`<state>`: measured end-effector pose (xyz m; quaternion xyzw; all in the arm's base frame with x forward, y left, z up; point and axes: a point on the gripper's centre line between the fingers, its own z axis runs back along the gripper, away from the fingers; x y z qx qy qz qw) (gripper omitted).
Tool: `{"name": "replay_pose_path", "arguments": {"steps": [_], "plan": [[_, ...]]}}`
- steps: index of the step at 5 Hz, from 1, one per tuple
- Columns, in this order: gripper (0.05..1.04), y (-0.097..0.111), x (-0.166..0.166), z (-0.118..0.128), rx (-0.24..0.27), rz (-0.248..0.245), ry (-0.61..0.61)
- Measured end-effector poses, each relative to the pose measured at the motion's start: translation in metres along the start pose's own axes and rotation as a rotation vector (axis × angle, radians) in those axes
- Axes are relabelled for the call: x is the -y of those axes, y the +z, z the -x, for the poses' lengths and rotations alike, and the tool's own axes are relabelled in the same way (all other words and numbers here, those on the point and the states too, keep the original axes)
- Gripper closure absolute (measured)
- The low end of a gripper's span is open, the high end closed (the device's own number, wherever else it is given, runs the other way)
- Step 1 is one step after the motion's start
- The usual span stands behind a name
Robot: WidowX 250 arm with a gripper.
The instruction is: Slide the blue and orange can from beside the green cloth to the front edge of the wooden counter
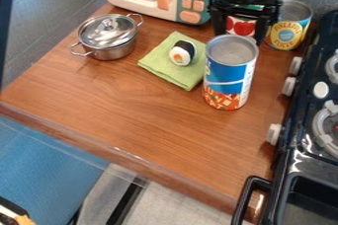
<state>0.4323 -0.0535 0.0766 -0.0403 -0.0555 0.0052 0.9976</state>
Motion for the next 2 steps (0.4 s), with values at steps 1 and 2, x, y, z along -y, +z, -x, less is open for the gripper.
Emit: {"name": "replay_pose_path", "arguments": {"steps": [1,2], "plan": [[0.083,-0.01,0.008,0.008,-0.017,0.003,-0.028],[0.082,-0.024,0.009,0.027,-0.065,-0.003,-0.052]]}}
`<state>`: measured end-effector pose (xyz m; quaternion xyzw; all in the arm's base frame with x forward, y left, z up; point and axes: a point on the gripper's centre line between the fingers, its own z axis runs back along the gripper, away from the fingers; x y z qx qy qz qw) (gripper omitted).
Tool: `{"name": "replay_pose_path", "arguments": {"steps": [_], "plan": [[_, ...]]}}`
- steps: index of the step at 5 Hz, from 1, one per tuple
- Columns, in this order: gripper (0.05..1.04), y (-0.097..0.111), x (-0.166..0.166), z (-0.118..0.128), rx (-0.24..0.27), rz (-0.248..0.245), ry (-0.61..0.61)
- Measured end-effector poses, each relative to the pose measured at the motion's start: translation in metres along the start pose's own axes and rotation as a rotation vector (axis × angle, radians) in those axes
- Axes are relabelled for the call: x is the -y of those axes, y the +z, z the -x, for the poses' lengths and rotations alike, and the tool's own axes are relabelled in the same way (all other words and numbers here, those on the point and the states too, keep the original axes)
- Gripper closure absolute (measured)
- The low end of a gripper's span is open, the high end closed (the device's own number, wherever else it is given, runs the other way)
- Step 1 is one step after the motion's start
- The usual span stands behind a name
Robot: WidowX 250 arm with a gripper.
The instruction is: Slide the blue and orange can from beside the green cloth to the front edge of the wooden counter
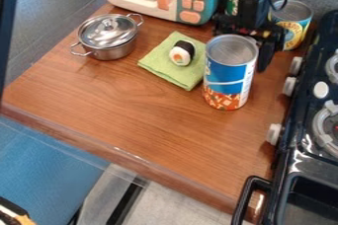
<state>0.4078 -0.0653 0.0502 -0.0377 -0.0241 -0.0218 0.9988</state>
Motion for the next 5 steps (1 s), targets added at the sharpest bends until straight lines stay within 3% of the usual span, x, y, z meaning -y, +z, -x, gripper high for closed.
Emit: {"name": "replay_pose_path", "arguments": {"steps": [3,5], "plan": [[0.083,0.026,-0.002,0.053,0.015,-0.019,-0.098],[0.083,0.002,-0.004,0.098,-0.076,-0.052,-0.156]]}}
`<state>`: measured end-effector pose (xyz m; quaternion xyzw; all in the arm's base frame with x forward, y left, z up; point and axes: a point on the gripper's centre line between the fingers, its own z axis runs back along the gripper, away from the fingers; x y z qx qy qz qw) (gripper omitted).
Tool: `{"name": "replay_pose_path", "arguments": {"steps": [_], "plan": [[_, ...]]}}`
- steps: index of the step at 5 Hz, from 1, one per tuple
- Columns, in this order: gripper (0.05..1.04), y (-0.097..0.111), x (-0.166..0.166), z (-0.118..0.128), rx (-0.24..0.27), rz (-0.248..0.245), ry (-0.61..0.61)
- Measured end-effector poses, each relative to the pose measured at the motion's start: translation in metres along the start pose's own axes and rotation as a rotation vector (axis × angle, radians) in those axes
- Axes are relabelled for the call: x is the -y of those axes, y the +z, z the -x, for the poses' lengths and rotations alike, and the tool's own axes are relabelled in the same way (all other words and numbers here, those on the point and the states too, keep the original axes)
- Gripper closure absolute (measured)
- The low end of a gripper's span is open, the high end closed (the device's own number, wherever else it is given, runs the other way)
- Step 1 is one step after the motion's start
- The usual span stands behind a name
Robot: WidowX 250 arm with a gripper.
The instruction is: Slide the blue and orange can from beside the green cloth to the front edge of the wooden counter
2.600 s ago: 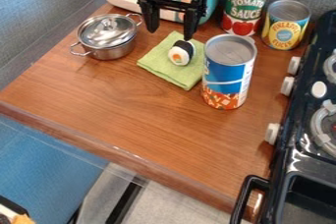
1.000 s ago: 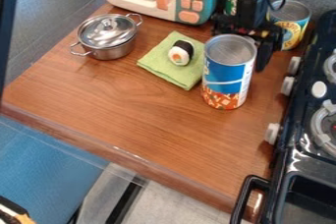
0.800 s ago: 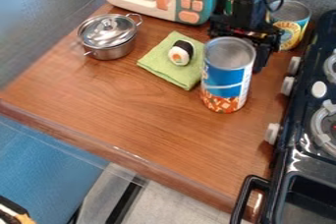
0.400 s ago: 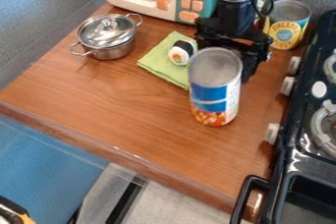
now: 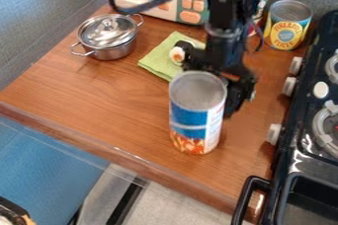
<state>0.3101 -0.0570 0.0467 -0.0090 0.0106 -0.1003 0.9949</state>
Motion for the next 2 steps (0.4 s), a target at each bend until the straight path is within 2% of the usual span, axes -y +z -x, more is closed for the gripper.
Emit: {"name": "replay_pose_path", "arguments": {"steps": [2], "plan": [[0.083,0.0069,0.0056,0.0186,0.011,-0.013,-0.036]]}}
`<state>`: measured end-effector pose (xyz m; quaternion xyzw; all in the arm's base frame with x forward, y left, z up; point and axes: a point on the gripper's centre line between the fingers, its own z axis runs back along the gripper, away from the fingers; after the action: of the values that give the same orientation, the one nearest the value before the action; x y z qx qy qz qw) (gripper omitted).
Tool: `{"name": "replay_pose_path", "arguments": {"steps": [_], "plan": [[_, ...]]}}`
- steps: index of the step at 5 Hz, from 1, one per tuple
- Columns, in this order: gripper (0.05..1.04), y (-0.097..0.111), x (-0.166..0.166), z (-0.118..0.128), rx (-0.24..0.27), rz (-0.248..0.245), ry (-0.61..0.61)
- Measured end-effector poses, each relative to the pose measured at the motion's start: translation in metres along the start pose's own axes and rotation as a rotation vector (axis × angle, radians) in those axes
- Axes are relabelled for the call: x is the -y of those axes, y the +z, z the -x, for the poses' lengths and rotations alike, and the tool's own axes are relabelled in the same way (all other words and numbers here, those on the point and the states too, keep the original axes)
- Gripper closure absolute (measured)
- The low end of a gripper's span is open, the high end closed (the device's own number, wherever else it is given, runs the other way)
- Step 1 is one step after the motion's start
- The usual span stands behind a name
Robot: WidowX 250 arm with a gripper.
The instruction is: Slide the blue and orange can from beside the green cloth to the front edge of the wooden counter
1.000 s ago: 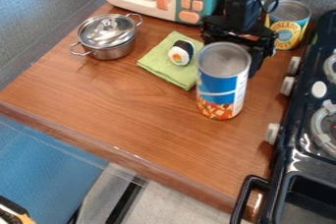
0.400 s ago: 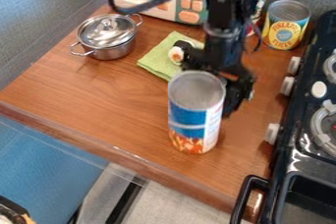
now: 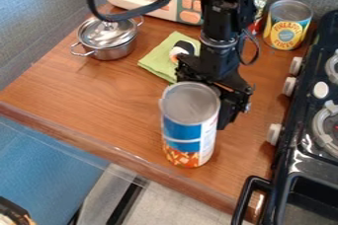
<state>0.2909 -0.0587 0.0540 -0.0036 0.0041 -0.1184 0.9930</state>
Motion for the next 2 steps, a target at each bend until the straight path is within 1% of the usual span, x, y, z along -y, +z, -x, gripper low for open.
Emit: {"name": "replay_pose_path", "arguments": {"steps": [1,2], "plan": [[0.083,0.002,-0.002,0.0,0.006,0.005,0.019],[0.083,0.017,-0.004,-0.016,0.062,0.028,0.035]]}}
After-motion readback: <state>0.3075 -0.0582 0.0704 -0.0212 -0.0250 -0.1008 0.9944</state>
